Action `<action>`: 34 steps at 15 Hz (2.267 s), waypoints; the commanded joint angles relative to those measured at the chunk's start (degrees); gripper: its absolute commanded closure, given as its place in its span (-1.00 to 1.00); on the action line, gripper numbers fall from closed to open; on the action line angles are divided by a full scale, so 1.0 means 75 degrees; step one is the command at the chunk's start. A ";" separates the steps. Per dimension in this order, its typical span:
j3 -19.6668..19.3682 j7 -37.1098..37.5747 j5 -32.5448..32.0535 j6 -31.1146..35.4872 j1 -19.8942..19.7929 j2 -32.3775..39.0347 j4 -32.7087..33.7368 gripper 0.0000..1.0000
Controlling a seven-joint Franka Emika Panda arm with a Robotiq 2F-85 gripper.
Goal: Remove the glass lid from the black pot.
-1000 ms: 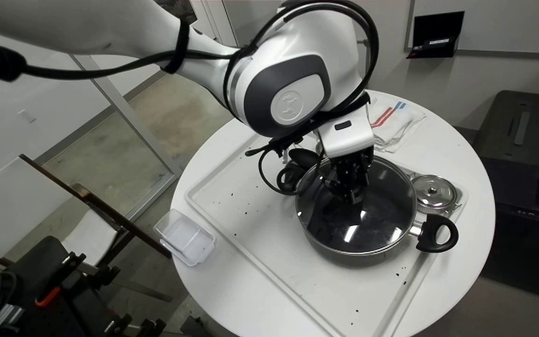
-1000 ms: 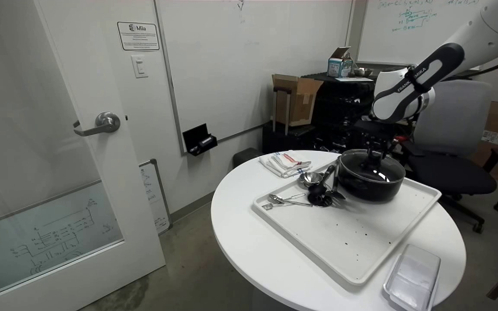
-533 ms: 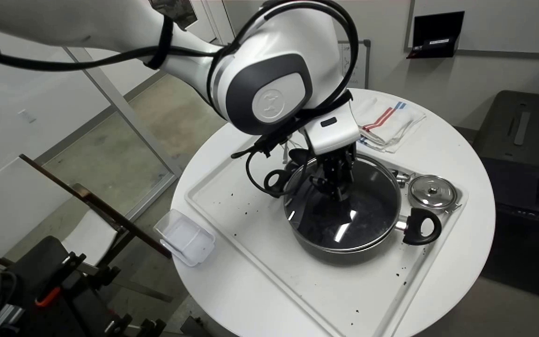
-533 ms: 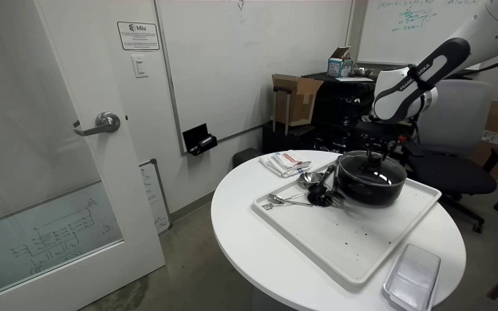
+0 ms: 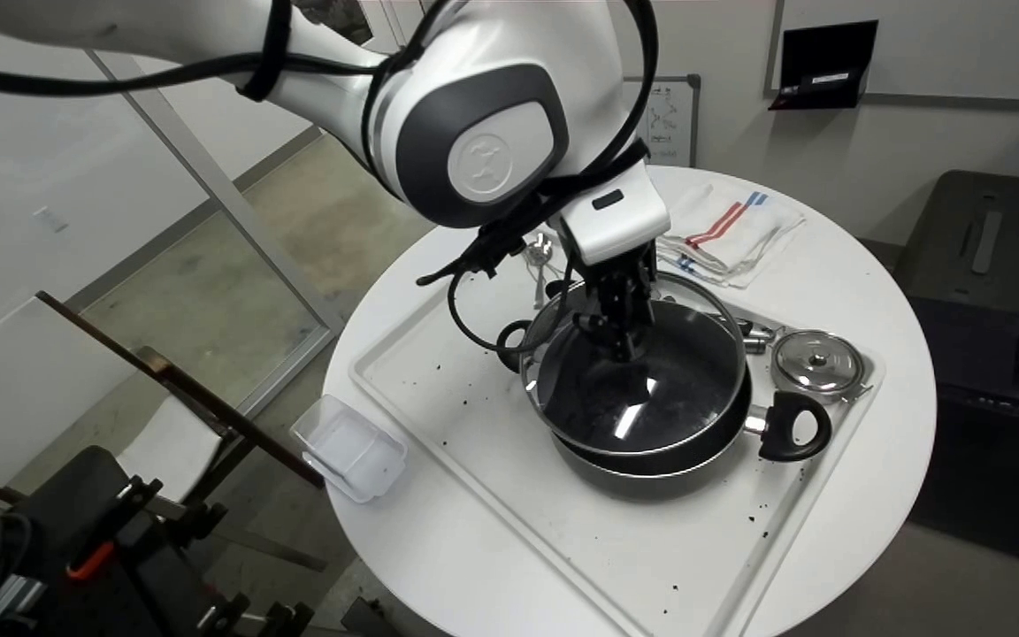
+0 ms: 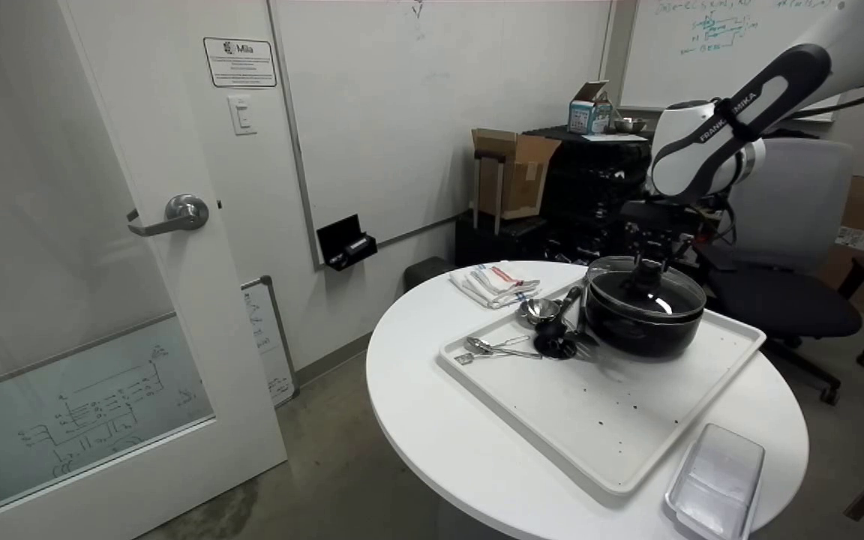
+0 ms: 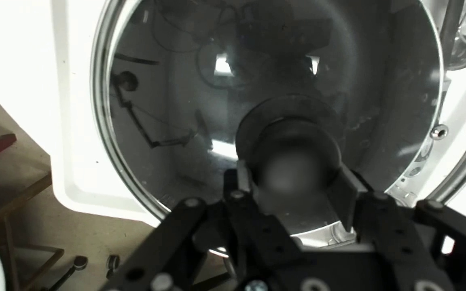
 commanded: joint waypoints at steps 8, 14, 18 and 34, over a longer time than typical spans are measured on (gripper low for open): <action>0.0039 -0.0985 -0.0472 -0.0150 0.1210 -0.0556 -0.0382 0.52; -0.0005 -0.1041 -0.1124 -0.0112 0.2137 -0.0565 -0.0550 0.52; -0.0031 -0.1003 -0.1620 -0.0108 0.2686 -0.0595 -0.0640 0.52; 0.0506 -0.2186 -0.2540 0.0166 0.3384 0.0149 -0.1066 0.52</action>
